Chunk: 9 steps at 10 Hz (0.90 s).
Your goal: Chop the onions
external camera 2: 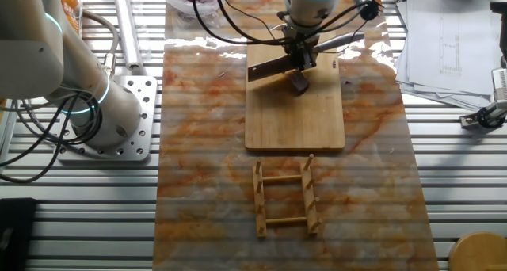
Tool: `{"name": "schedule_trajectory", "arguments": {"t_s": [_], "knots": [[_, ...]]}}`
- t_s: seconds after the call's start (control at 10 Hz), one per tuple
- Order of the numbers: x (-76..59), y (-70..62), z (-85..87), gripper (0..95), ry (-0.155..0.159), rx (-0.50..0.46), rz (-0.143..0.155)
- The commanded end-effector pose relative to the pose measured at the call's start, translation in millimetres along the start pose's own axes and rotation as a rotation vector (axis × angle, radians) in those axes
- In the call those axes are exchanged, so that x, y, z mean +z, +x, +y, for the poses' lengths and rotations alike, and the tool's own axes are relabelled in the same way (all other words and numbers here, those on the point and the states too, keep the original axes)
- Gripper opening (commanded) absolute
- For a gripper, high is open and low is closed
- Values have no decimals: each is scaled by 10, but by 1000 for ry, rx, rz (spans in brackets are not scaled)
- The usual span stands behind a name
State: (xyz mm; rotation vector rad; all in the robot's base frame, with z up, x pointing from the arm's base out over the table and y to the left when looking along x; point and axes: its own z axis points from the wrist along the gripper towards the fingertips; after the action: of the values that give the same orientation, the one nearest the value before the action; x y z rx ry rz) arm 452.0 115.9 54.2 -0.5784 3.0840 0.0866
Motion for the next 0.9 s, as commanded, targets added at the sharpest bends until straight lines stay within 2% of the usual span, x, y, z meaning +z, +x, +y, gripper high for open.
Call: {"name": "schedule_trajectory", "arguments": {"t_s": [0.1, 0.4, 0.9], "knots": [[-72, 28, -32, 0, -1, -17, 3], [-117, 30, -99, 0, 8, -45, 9], [-43, -35, -130, 0, 5, -58, 6]]}}
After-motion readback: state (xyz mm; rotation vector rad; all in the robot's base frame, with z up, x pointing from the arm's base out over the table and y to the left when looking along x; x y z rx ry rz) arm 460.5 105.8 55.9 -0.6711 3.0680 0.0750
